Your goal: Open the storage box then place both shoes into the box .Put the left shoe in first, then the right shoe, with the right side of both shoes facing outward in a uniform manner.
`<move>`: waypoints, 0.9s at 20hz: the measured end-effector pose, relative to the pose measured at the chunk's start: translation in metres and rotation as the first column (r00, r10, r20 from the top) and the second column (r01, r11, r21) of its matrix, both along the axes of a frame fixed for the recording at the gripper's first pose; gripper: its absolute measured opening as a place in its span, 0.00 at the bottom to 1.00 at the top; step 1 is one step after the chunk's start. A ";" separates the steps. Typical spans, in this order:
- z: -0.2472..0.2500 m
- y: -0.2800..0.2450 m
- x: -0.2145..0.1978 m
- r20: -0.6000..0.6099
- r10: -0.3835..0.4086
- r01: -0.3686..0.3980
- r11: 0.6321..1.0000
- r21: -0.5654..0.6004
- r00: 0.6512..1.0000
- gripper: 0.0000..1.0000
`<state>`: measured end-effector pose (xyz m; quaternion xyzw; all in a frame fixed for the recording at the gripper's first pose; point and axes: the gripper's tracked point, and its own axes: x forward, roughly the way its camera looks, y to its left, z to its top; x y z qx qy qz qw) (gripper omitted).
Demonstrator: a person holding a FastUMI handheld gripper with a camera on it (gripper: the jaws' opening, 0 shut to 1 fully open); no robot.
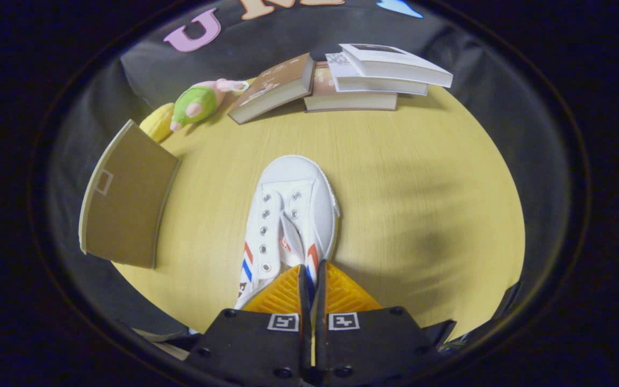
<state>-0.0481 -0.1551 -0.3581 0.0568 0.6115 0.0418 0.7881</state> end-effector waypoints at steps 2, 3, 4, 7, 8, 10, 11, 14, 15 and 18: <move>0.004 0.002 0.000 0.010 -0.045 0.045 0.999 0.023 0.999 0.06; 0.006 0.005 0.001 0.007 -0.066 0.066 0.997 0.039 0.998 0.06; 0.009 0.006 0.000 0.013 -0.088 0.088 0.995 0.052 0.996 0.06; 0.014 0.015 -0.003 0.011 -0.126 0.125 0.989 0.083 0.992 0.04; 0.016 0.018 -0.002 0.015 -0.137 0.135 0.987 0.092 0.990 0.03; 0.022 0.030 -0.002 0.008 -0.155 0.153 0.981 0.123 0.988 0.04; 0.025 0.039 -0.003 0.004 -0.158 0.155 0.977 0.147 0.987 0.04; 0.039 0.059 0.005 0.012 -0.167 0.161 0.967 0.197 0.986 0.04; 0.043 0.068 0.006 0.016 -0.168 0.161 0.965 0.207 0.986 0.03; 0.057 0.088 0.014 0.023 -0.179 0.167 0.953 0.252 0.984 0.03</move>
